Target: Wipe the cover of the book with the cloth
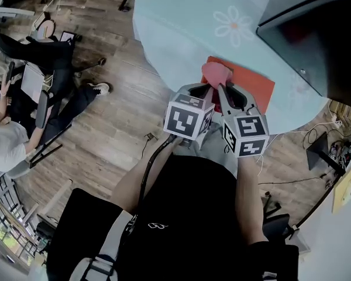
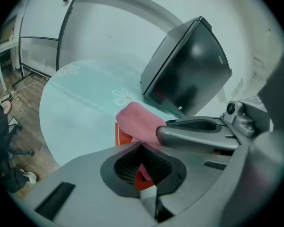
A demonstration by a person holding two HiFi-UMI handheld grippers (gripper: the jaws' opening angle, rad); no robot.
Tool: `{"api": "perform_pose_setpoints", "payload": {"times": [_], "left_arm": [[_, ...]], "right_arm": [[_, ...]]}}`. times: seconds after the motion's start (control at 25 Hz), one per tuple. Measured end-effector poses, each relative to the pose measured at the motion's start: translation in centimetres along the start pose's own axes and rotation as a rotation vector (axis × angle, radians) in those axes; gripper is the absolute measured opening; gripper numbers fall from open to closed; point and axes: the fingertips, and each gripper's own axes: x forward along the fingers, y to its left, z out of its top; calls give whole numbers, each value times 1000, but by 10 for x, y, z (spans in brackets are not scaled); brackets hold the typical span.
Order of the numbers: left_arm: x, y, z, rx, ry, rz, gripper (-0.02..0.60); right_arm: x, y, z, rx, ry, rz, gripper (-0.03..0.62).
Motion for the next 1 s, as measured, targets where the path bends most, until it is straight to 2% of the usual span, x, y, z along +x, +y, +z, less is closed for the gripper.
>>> {"api": "perform_pose_setpoints", "payload": {"times": [0.24, 0.48, 1.0], "left_arm": [[-2, 20, -12, -11, 11, 13, 14], [3, 26, -24, 23, 31, 27, 14], [21, 2, -38, 48, 68, 35, 14]], "right_arm": [[18, 15, -12, 0, 40, 19, 43], [34, 17, -25, 18, 65, 30, 43], [25, 3, -43, -4, 61, 34, 43]]}}
